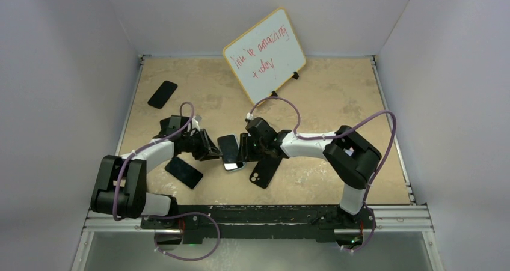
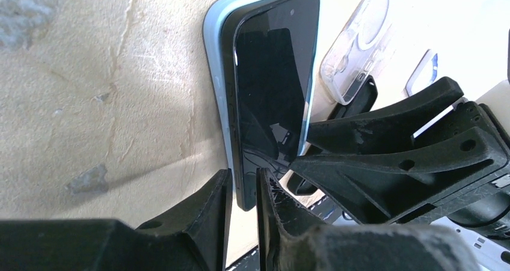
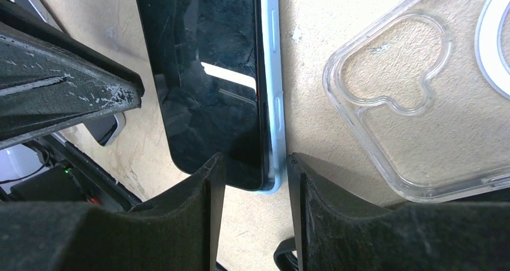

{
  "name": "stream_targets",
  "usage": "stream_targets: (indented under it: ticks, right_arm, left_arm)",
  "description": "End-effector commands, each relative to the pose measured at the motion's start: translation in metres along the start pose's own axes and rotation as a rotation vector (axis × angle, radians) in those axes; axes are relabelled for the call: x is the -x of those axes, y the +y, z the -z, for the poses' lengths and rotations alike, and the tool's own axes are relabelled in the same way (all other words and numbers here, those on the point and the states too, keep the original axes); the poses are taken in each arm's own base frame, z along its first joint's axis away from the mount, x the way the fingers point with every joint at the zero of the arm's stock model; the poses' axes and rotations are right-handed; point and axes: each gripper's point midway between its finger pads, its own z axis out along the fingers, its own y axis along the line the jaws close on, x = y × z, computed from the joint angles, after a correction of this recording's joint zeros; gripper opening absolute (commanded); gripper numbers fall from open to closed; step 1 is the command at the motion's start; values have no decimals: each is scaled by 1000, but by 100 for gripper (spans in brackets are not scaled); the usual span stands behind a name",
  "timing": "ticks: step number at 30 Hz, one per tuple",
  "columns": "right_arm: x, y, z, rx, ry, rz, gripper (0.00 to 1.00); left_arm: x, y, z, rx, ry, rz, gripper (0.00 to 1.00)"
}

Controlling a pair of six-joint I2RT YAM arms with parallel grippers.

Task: Put the phone into the phone case

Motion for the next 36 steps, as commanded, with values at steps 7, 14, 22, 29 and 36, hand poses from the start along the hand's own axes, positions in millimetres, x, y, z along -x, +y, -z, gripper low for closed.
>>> stream_targets:
  ticks: [7, 14, 22, 29, 36]
  right_arm:
    - [-11, 5, 2, 24, 37, 0, 41]
    - [-14, 19, 0, 75, 43, -22, 38]
    - [-21, 33, -6, 112, 54, -39, 36]
    - [-13, 19, 9, 20, 9, -26, 40]
    - [15, 12, 17, -1, -65, -18, 51]
  left_arm:
    - [-14, 3, -4, -9, 23, -22, 20]
    - [-22, -7, -8, -64, 52, -4, 9]
    - [-32, -9, -12, -77, 77, 17, 6]
    - [-5, -10, 1, 18, 15, -57, 18]
    - [38, -12, 18, 35, -73, -98, 26]
